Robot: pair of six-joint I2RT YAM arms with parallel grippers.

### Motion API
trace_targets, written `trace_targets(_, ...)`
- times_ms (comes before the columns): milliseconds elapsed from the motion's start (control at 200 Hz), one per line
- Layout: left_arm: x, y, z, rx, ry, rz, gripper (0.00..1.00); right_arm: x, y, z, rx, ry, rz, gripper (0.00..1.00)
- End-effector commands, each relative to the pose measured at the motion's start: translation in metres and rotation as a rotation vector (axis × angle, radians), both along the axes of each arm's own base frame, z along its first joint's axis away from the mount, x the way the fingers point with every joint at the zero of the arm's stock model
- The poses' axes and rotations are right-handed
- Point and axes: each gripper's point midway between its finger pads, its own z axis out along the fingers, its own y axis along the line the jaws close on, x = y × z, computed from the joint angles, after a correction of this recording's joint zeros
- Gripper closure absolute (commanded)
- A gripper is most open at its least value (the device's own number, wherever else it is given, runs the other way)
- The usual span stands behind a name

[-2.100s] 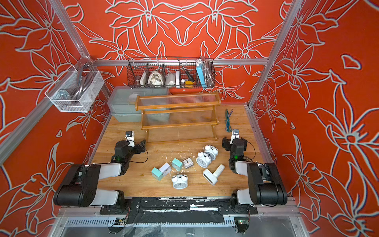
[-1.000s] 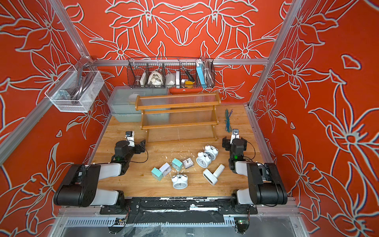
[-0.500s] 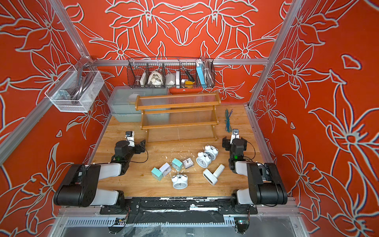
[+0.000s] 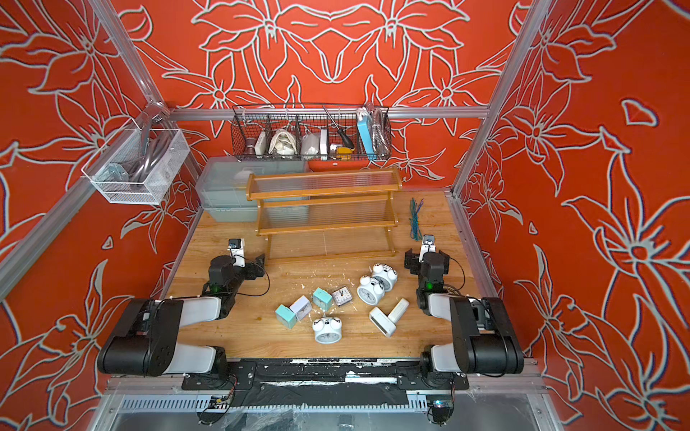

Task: Place the alarm clocks on the shelf by style
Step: Pick up the alarm from the center of the board.

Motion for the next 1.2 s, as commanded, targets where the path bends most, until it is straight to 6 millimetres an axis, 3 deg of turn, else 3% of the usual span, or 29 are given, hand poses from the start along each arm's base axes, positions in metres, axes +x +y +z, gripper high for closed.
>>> trace_targets(0, 0.007, -0.001, 0.011, -0.005, 0.003, -0.012, 0.01, -0.001, 0.004, 0.019, 0.000, 0.012, 0.013, 0.00)
trace_targets(180, 0.008, -0.009, 0.023, 0.001, 0.069, -0.069, 0.01, -0.016, 0.006, 0.044, 0.074, 0.028, 0.000, 0.00)
trace_targets(485, -0.010, -0.047, 0.030, 0.028, 0.204, -0.373, 0.01, -0.041, 0.052, 0.081, 0.205, 0.107, 0.185, 0.00)
trace_targets(661, -0.041, -0.073, 0.041, -0.004, 0.301, -0.588, 0.01, -0.056, 0.074, 0.089, 0.232, 0.131, 0.277, 0.00)
trace_targets(966, -0.120, -0.109, 0.060, -0.032, 0.421, -0.967, 0.06, -0.078, 0.120, 0.111, 0.304, 0.108, 0.488, 0.00)
trace_targets(1196, -0.153, -0.122, 0.074, -0.079, 0.428, -1.119, 0.06, -0.092, 0.145, 0.121, 0.353, 0.116, 0.607, 0.00)
